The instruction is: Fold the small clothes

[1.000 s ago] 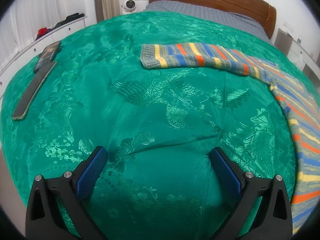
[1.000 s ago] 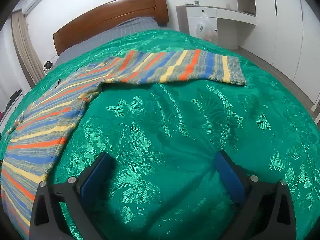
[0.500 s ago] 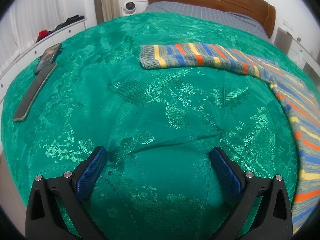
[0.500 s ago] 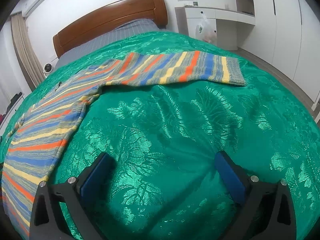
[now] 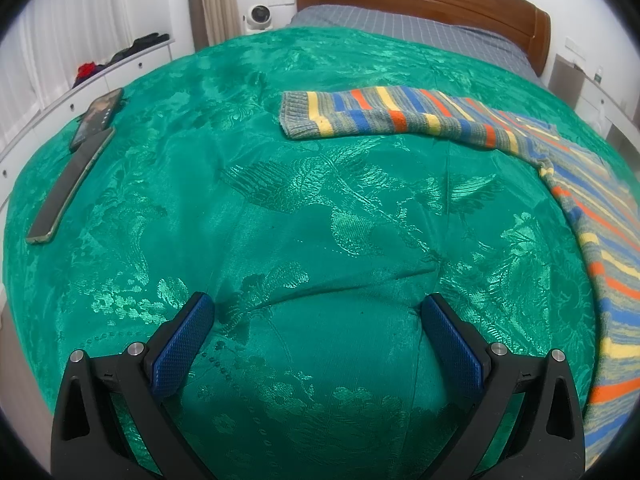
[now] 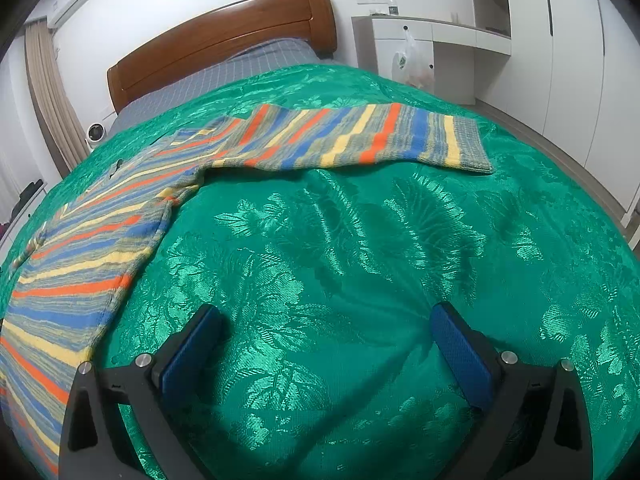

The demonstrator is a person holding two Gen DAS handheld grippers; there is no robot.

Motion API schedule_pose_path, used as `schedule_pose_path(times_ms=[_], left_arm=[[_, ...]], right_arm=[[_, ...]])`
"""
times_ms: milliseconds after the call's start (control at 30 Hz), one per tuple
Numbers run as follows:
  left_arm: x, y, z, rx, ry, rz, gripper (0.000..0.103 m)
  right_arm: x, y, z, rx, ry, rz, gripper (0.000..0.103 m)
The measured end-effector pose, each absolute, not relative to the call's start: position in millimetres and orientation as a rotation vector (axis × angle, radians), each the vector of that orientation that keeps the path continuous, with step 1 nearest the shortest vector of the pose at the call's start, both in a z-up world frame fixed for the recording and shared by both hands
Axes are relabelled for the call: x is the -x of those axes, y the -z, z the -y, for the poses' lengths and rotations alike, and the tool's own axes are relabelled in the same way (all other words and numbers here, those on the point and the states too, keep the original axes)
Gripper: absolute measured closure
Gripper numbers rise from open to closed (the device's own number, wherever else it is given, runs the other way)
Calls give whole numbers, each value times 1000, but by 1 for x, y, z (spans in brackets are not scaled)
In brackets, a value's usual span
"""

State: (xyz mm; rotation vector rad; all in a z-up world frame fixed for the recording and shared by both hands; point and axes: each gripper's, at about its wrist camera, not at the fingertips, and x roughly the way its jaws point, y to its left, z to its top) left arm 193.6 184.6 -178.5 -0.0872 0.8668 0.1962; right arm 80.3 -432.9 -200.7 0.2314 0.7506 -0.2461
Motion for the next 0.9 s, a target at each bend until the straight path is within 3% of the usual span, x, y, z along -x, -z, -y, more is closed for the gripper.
schedule_pose_path(times_ms=[900], left_arm=[[-194, 179, -184, 87, -196, -866, 0]], right_arm=[[-80, 201, 429, -223, 253, -754, 0]])
